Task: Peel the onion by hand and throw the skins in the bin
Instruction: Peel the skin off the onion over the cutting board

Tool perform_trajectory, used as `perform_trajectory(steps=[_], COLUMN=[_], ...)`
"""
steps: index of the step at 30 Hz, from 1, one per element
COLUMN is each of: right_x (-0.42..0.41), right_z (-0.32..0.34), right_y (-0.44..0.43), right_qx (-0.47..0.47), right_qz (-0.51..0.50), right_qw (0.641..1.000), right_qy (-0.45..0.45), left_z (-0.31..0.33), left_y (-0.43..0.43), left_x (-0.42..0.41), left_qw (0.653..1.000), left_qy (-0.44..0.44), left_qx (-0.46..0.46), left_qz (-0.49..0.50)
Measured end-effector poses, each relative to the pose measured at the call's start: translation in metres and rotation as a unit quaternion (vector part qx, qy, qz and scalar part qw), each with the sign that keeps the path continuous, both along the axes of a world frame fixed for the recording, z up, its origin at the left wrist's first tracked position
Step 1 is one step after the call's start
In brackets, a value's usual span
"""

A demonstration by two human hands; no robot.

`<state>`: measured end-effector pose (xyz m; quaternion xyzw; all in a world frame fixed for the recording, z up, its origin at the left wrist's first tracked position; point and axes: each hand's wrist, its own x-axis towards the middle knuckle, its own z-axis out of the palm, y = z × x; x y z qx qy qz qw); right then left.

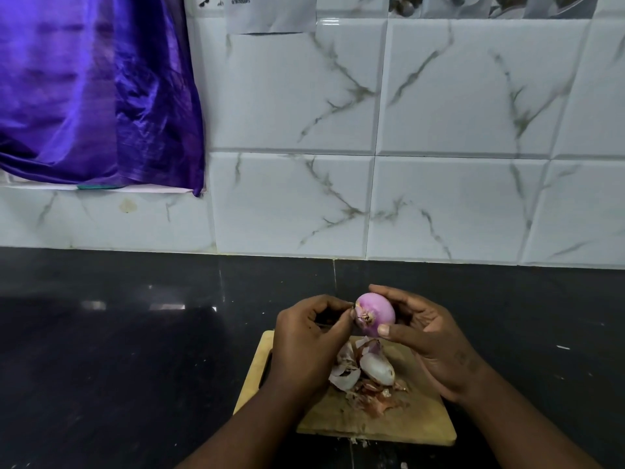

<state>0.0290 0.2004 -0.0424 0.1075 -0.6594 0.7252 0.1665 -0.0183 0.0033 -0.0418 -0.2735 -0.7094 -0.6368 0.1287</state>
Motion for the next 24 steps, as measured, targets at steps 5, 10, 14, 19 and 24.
perform_trajectory(steps=[5,10,14,19,24], right_x=[0.0005,0.0023,0.0043,0.0056,0.007], right_z=[0.0,0.0014,0.0034,0.005,0.007], right_y=[-0.0015,-0.0051,-0.0075,-0.0047,-0.0059], right_qx=[0.006,0.011,0.002,0.004,-0.012], right_qz=[-0.015,-0.004,0.001,0.008,0.024], right_qw=[1.0,1.0,1.0,1.0,1.0], right_qy=[0.006,0.011,0.009,0.005,-0.002], left_z=[0.0008,-0.0008,-0.0011,-0.0014,-0.0017], left_y=[-0.0007,0.0003,0.0013,0.0036,0.0034], left_x=[0.0009,-0.0002,0.0001,0.0009,-0.0004], left_qw=[0.999,0.994,0.986,0.987,0.991], left_qy=[0.031,0.058,0.088,0.08,0.059], left_qx=[-0.019,-0.061,-0.102,-0.104,-0.096], left_qz=[0.024,0.069,0.094,0.087,0.071])
